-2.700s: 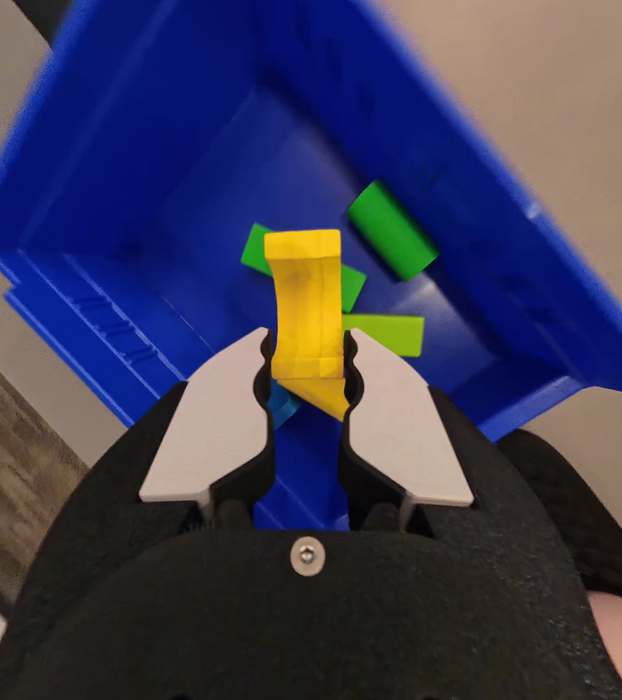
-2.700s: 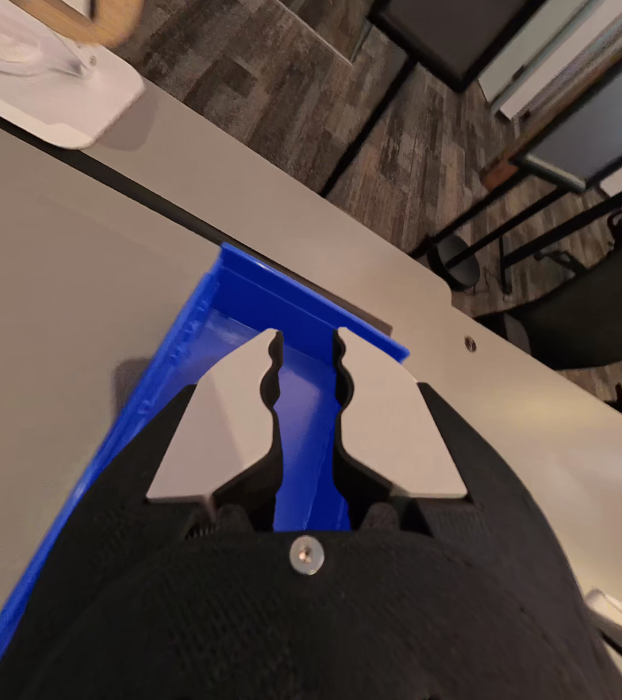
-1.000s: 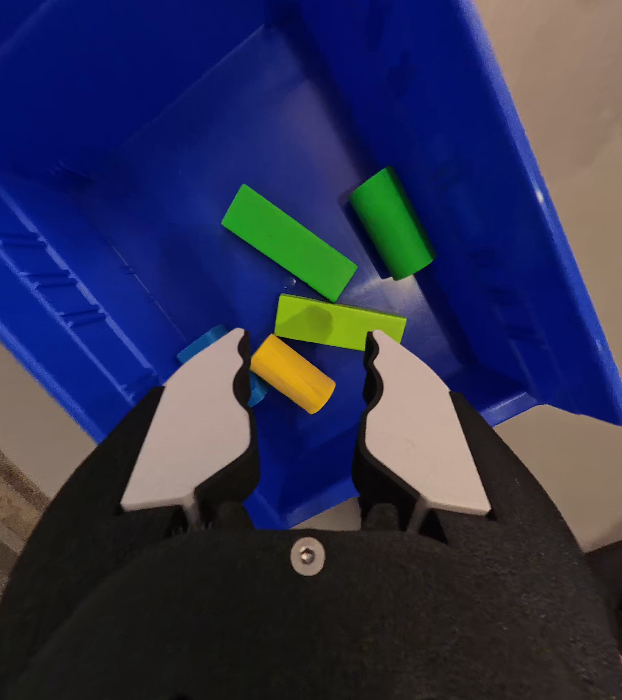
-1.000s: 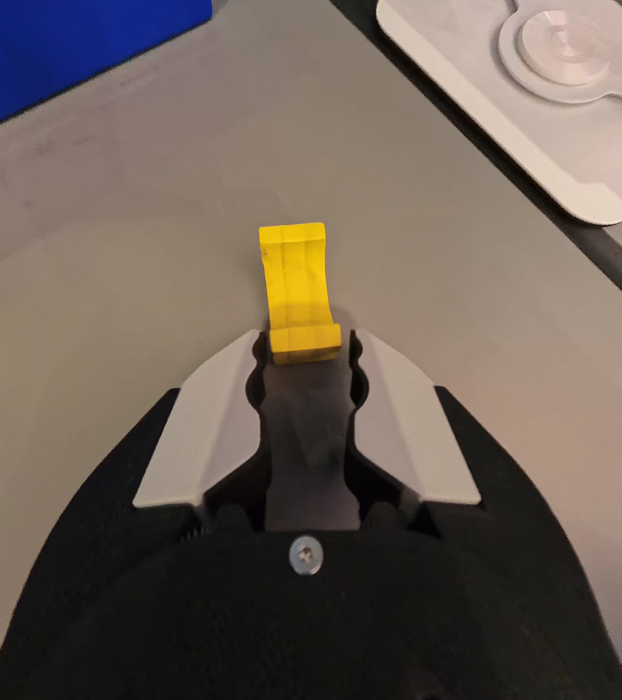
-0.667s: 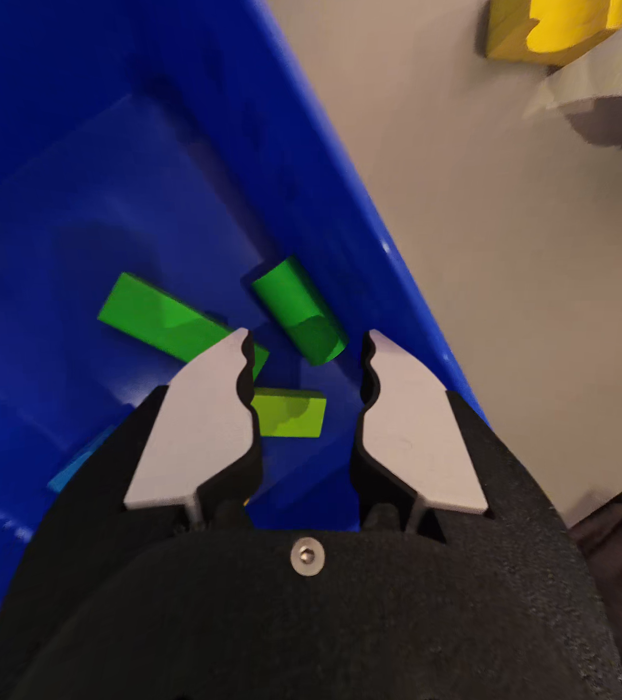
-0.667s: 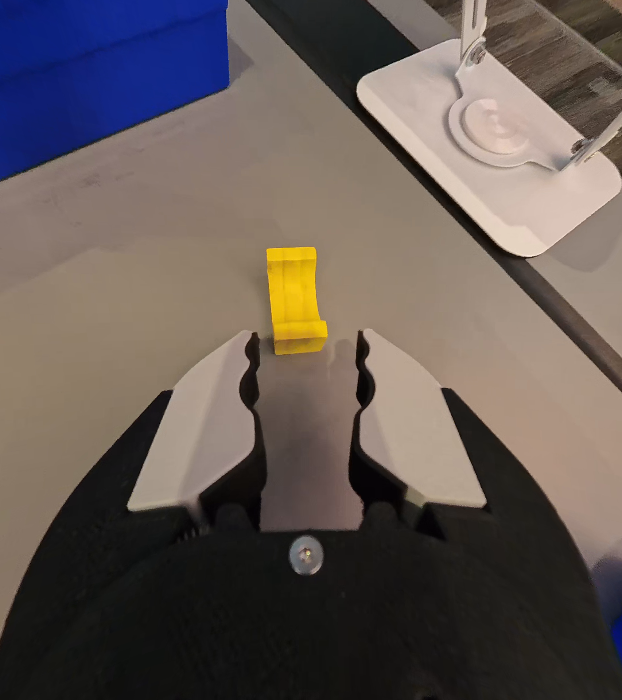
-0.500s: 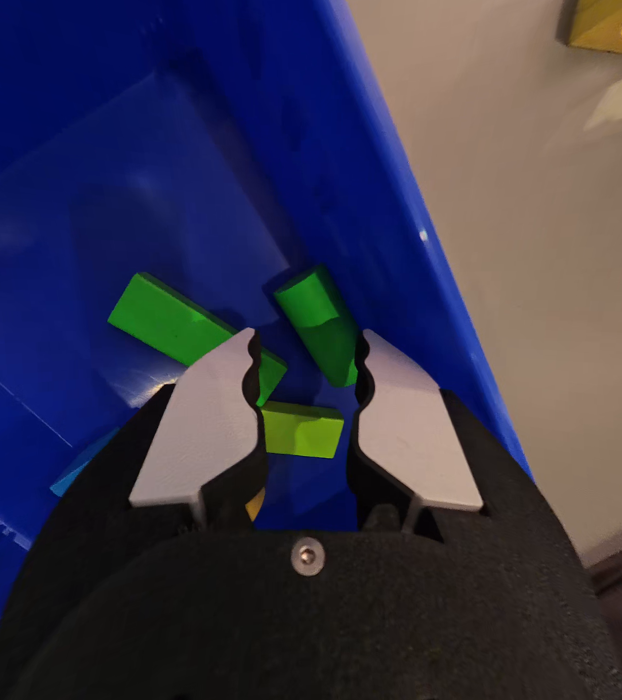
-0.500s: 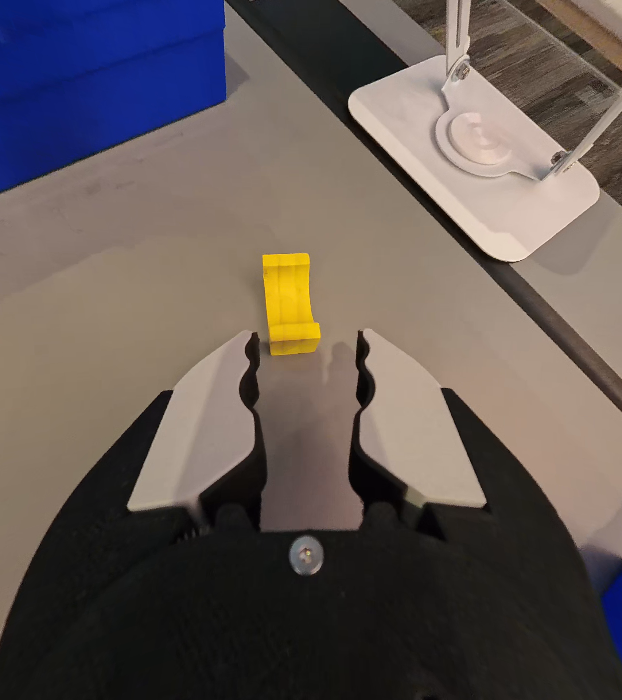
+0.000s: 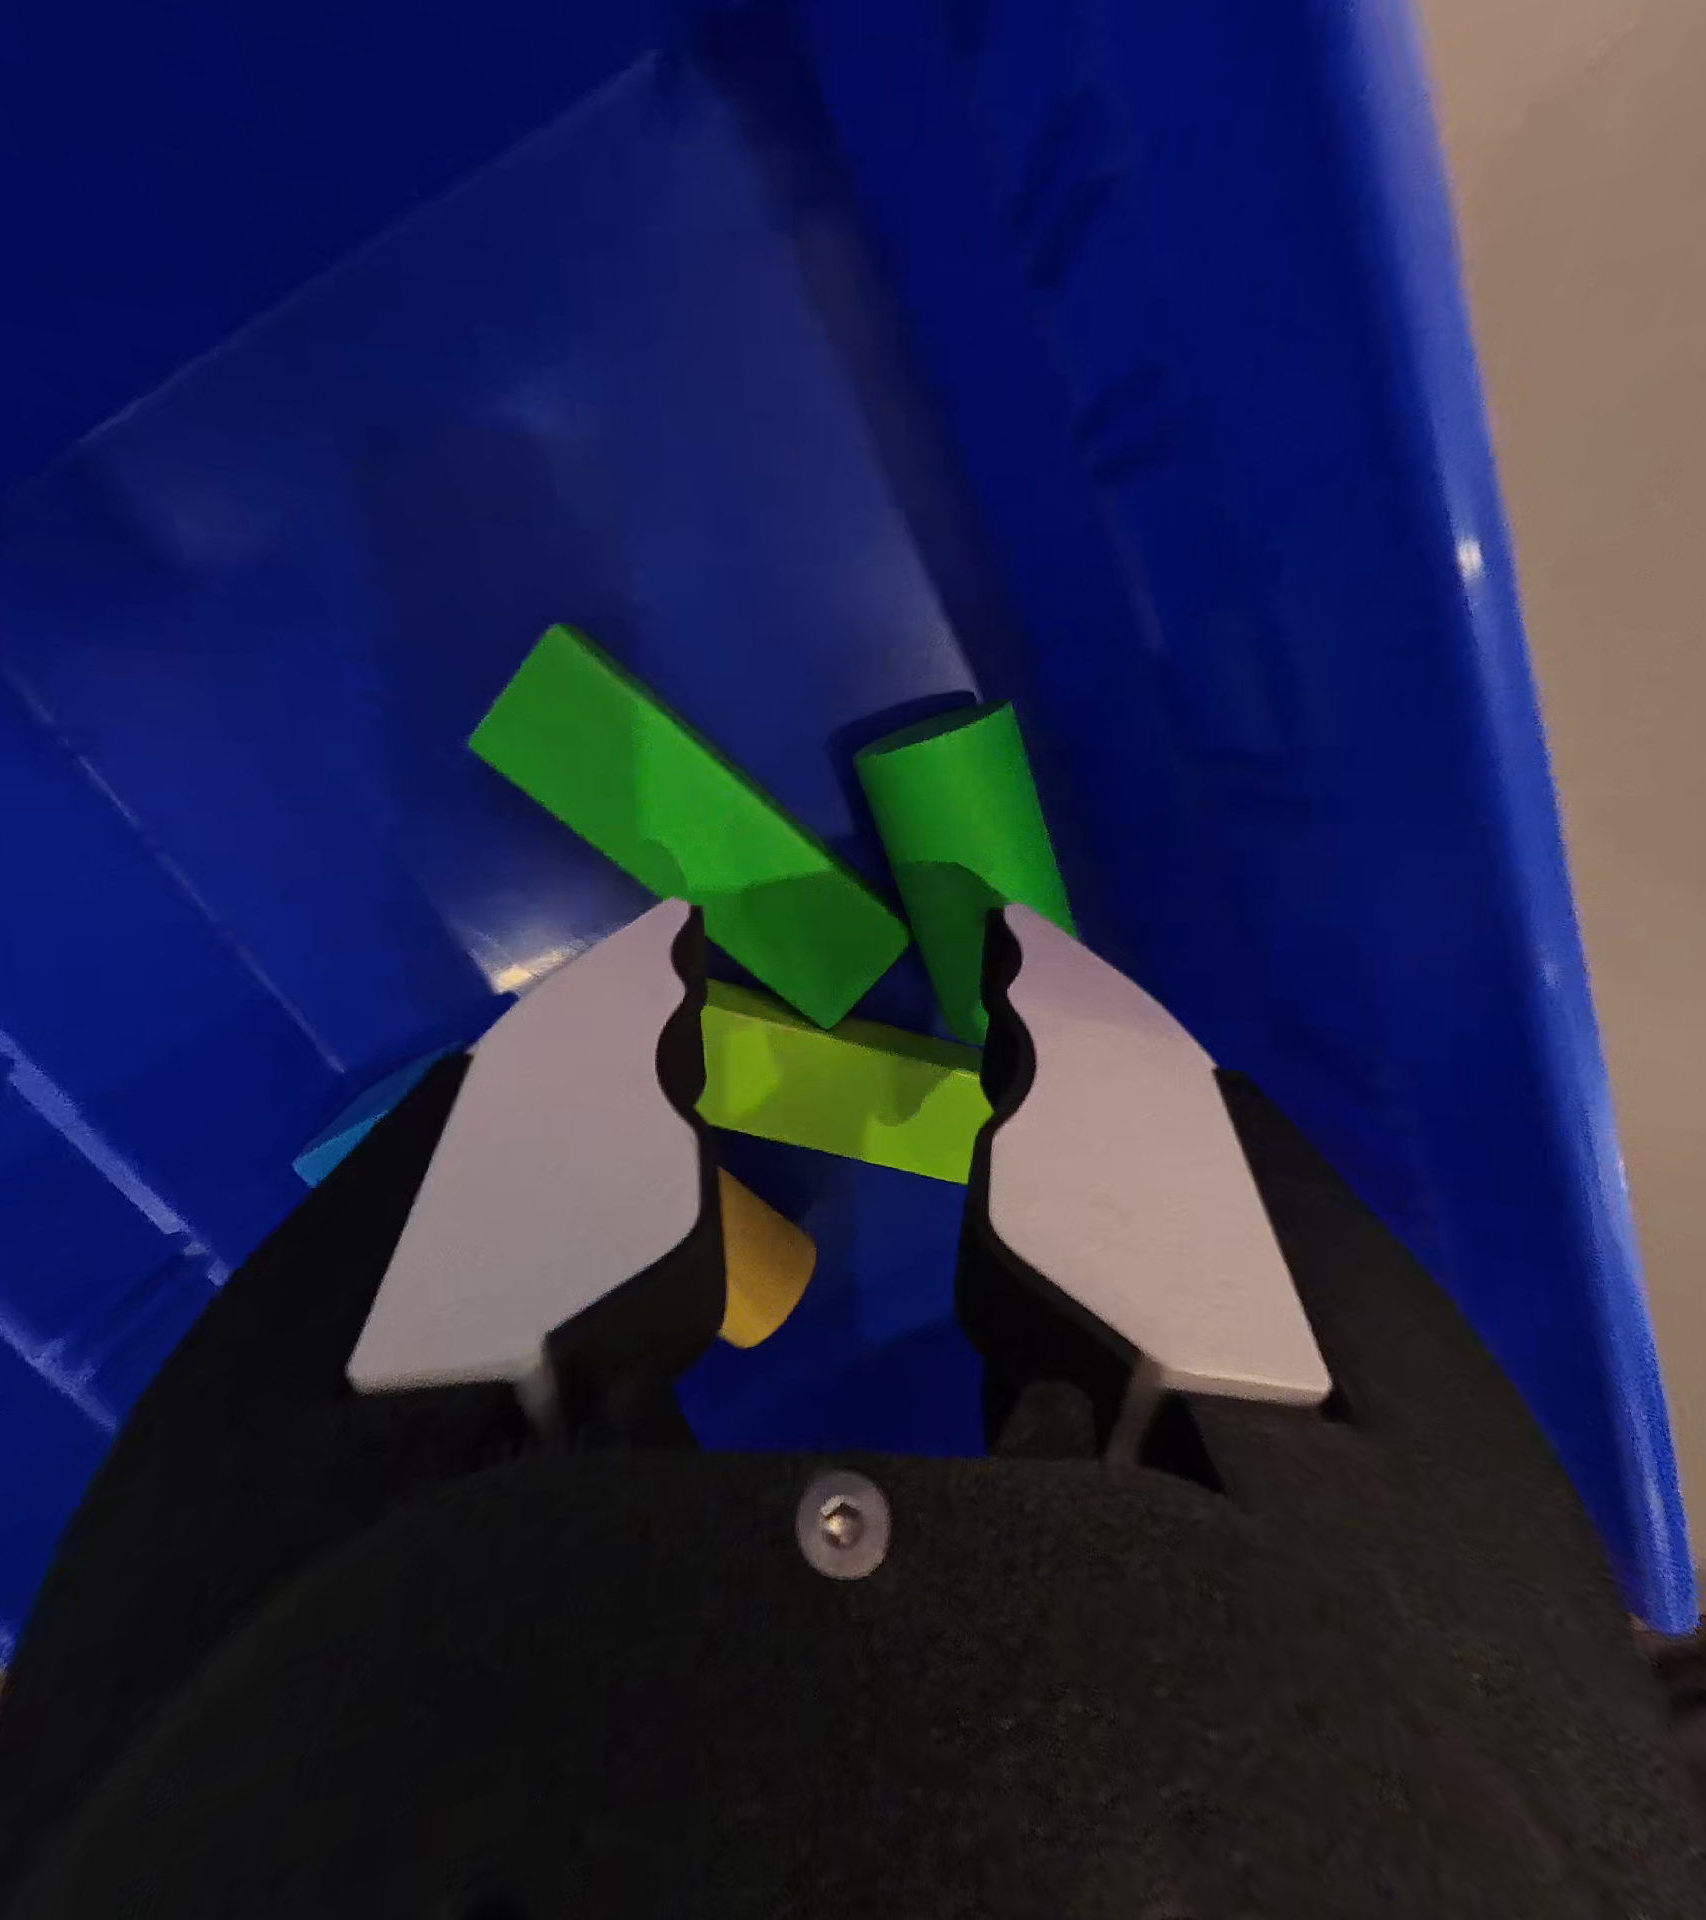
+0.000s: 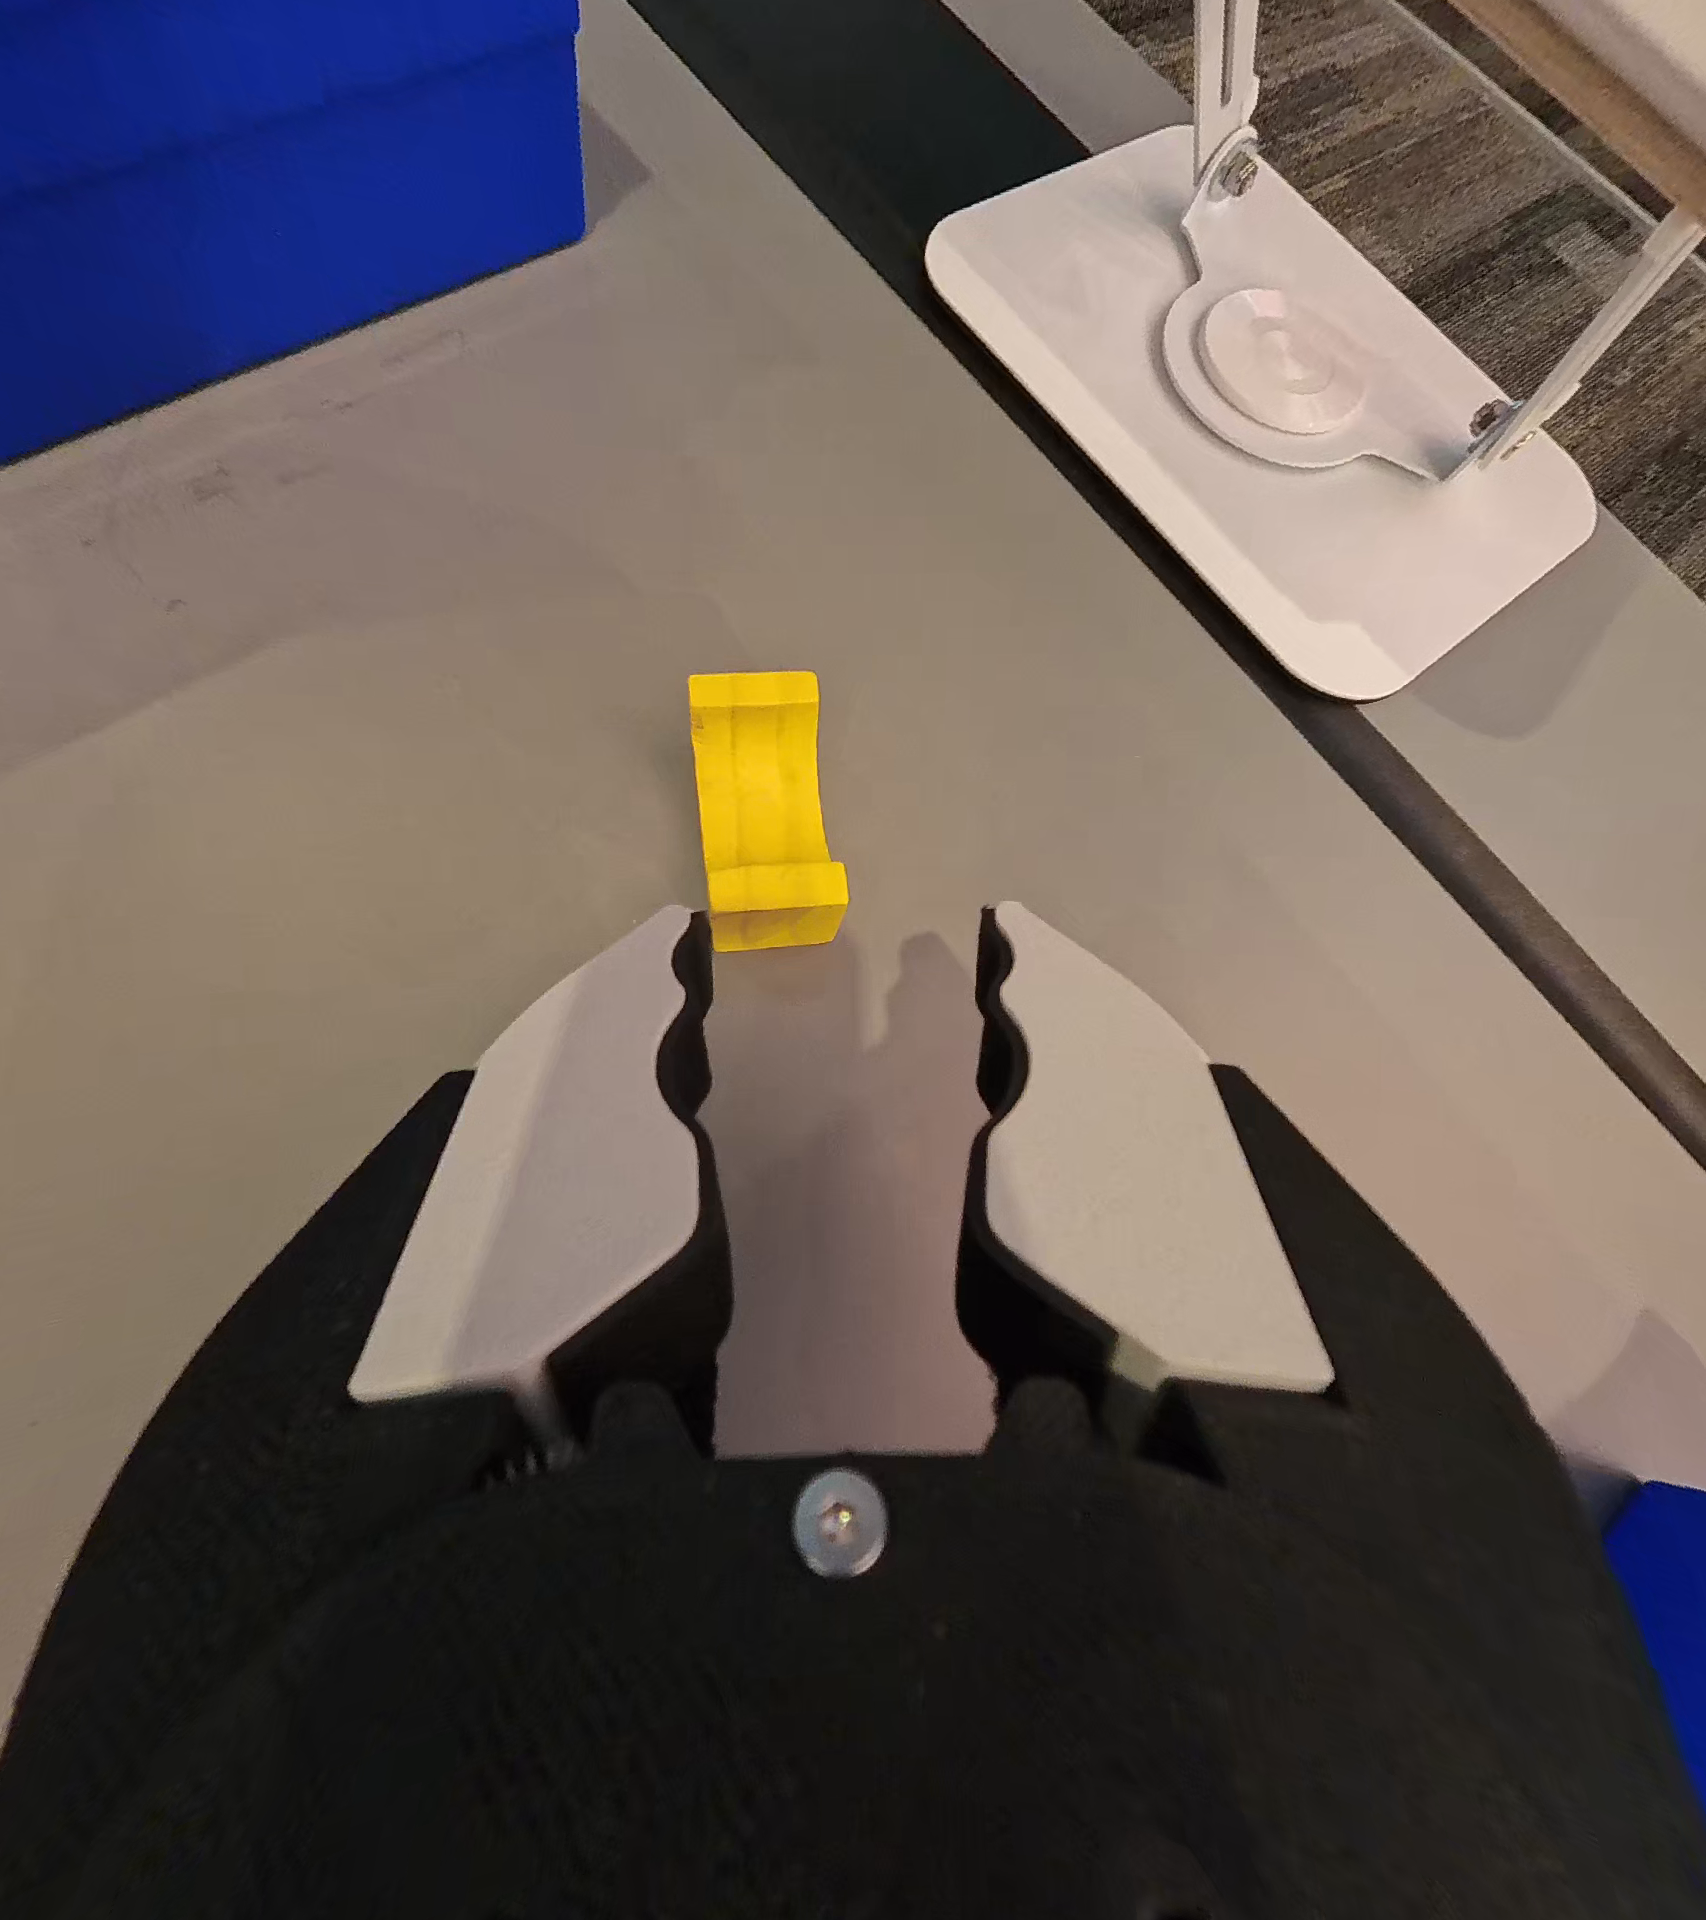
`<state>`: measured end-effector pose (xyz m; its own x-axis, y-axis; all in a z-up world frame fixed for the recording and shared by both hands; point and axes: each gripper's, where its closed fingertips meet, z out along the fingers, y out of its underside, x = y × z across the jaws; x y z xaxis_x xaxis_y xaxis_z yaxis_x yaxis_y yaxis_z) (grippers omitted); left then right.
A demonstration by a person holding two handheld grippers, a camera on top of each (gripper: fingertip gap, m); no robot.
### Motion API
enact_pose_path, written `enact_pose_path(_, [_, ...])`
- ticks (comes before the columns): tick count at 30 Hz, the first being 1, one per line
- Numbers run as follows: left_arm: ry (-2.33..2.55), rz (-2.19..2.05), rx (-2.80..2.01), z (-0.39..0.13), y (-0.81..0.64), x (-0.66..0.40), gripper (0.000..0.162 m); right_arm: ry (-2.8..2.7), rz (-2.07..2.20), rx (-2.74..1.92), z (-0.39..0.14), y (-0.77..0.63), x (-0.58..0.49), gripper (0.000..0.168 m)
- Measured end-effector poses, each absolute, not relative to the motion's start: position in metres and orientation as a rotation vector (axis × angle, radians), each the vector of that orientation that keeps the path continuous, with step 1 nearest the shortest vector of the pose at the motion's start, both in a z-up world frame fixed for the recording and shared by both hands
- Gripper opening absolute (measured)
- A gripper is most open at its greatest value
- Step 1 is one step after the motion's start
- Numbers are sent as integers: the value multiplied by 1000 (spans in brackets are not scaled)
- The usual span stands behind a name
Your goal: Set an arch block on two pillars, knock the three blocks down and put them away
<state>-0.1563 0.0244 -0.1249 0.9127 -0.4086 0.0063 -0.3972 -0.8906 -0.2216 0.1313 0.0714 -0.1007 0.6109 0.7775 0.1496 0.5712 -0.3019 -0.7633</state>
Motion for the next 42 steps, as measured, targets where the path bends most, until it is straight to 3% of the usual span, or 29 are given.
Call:
enact_pose_path(4, [590, -229, -2836, -121, 25, -142, 52, -1069, 305, -2008, -102, 72, 132, 50])
enact_pose_path(9, [689, -125, -2892, -139, 22, -134, 53, -1100, 260, -2022, -108, 72, 134, 50])
enact_pose_path(14, [756, 62, -2892, -145, 23, -139, 40, -1113, 256, -2016, -108, 71, 133, 50])
enact_pose_path(24, [822, 0, -2934, -141, 11, -141, 37, -1137, 238, -2017, -110, 69, 133, 50])
enact_pose_path(32, [696, -261, -2679, -68, 12, -145, 34, -1078, 228, -1989, -97, 74, 137, 50])
enact_pose_path(37, [786, -376, -2384, -2, -2, -121, 33, -1015, 296, -1777, -39, 59, 122, 45])
enact_pose_path(42, [1120, -603, -2110, 31, -40, -31, 33, -1127, 893, -1560, 15, -23, 64, 42])
